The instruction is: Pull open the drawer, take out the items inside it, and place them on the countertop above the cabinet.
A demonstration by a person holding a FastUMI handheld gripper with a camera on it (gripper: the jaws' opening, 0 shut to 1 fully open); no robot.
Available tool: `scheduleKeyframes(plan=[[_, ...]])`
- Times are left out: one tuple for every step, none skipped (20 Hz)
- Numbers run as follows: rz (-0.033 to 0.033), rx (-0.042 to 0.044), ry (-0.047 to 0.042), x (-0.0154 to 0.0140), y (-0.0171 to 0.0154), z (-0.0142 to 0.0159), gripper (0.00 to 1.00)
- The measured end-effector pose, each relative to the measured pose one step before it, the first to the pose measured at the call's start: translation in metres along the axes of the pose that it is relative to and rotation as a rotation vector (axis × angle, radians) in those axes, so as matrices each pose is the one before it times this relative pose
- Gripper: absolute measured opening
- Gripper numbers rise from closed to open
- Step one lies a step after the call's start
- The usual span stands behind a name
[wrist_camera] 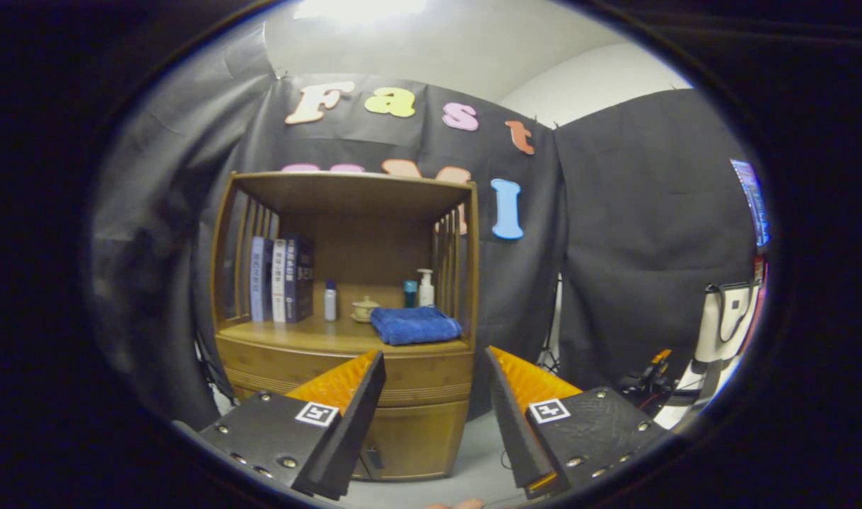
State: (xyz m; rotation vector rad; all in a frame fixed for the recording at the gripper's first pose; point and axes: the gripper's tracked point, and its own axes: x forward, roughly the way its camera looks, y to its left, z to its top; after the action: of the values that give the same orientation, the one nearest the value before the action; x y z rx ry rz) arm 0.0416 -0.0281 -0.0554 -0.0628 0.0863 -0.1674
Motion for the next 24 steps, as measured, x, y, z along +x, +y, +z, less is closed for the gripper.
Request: scheduleKeyframes(plan=[[0.0205,0.00482,0.01528,0.00563,0.00966,-0.00655,0.83],[0.02263,0.00628,0.00953,0.00776,0.01043,-0.00687,0.83],[0.01776,0.00698,0.00858,0.00957,0.00883,-0.00677,0.83],[0.0204,0.01021,0.00629,0.01142,0.00778,-0.00714,0.83],[0.01836,0.00607,0.00814,0.01141,0.00914,-0.00777,0.83],[0.01636,-0.00168,0.01223,0.01318,0.00718,-0.00828,0.83],[0.0152,0.00331,0.02051,0.01277,0.00776,-0.00868,0.83],[0.02122,0.00482,0.01597,0.01302,0.00936,-0.00927,0.83],[0.02306,0.0087,0.013,0.01419,0.0092,-0.00631,0.83],[0.02222,0.01537,0.01418,0.01513,0.00864,-0.00789,0.83],[0.00988,0.01135,0.01951,0.01268,0.00659,-0.00723,0.83],[0.01481,0.00428,0.02454,0.01236,0.0071,-0.01026,0.83],[0.01874,-0.00489,0.02182,0.00963,0.009,-0.00847,0.83],[0.01882,-0.00372,0.02071,0.0093,0.0076,-0.00774,0.84],[0.01836,0.00104,0.01869,0.00963,0.00797,-0.00703,0.84],[0.01847,0.00618,0.01384,0.00865,0.00724,-0.00674,0.83],[0.00158,0.00557,0.01629,0.012,0.00461,-0.0065,0.84],[0.00062,0.00229,0.02614,0.0086,0.00158,-0.01061,0.81],[-0.0029,0.00195,0.0233,0.00607,0.00048,-0.00718,0.79],[0.00461,0.00538,0.01992,0.00686,0.00175,-0.00728,0.76],[0.00239,0.00568,0.01829,0.00679,0.00278,-0.00535,0.74],[-0.00336,0.00285,0.0086,0.00461,0.00067,-0.00258,0.71],[-0.00796,0.00037,-0.00163,0.00395,-0.0022,-0.00212,0.71],[0.01965,0.0071,0.0034,-0.00094,0.00425,0.00361,0.71]])
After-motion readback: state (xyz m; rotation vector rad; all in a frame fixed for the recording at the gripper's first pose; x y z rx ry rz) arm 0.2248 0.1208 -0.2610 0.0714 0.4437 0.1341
